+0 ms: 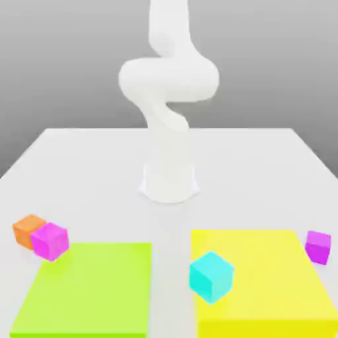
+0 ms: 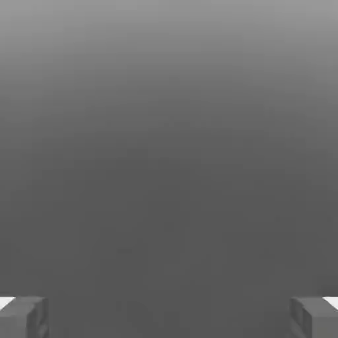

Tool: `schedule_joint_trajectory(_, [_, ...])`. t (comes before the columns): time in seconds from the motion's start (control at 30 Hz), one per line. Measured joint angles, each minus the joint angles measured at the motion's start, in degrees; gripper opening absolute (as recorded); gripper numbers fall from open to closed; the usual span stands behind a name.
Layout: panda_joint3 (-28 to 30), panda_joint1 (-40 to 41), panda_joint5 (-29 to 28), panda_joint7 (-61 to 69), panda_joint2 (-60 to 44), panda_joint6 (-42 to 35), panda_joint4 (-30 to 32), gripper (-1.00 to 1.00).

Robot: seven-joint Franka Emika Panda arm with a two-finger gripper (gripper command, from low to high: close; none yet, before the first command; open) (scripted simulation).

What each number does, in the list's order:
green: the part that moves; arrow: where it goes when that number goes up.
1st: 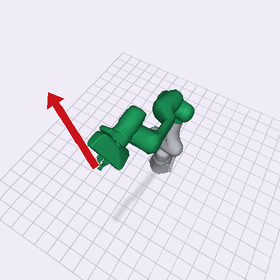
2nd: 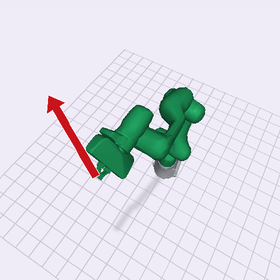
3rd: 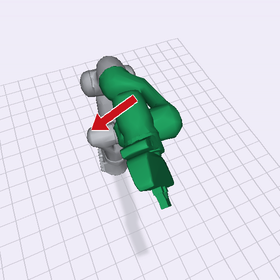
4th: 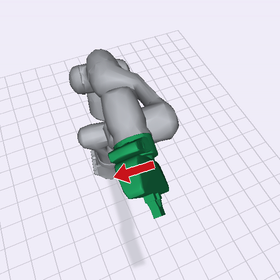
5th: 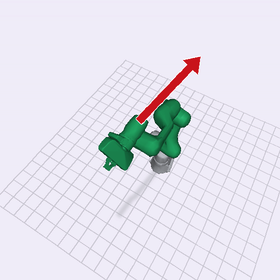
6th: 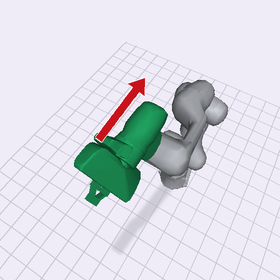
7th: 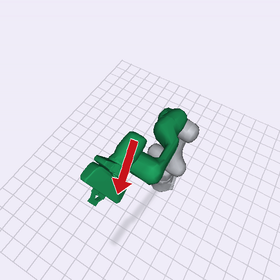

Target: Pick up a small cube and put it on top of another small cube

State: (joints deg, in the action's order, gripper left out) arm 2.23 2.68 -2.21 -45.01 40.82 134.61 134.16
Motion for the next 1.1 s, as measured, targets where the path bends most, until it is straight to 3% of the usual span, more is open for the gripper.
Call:
schedule_joint_trajectory(0.3, [10.91, 9.6, -5.4, 5.02, -17.99, 10.24, 8.66, 0.0])
schedule_joint_trajectory(0.53, [21.22, 15.65, -3.67, 13.09, -32.0, 18.43, 15.37, 0.0])
schedule_joint_trajectory(0.73, [25.16, 23.26, 8.67, 27.49, -45.31, 25.34, 20.67, 0.0])
schedule_joint_trajectory(0.93, [12.52, 32.99, 24.76, 40.18, -58.09, 34.2, 18.7, 0.0])
schedule_joint_trajectory(0.97, [10.83, 34.5, 25.54, 40.8, -59.26, 35.18, 18.44, -1.0])
schedule_joint_trajectory(1.1, [10.83, 34.52, 25.46, 40.73, -59.25, 35.09, 18.43, -1.0])
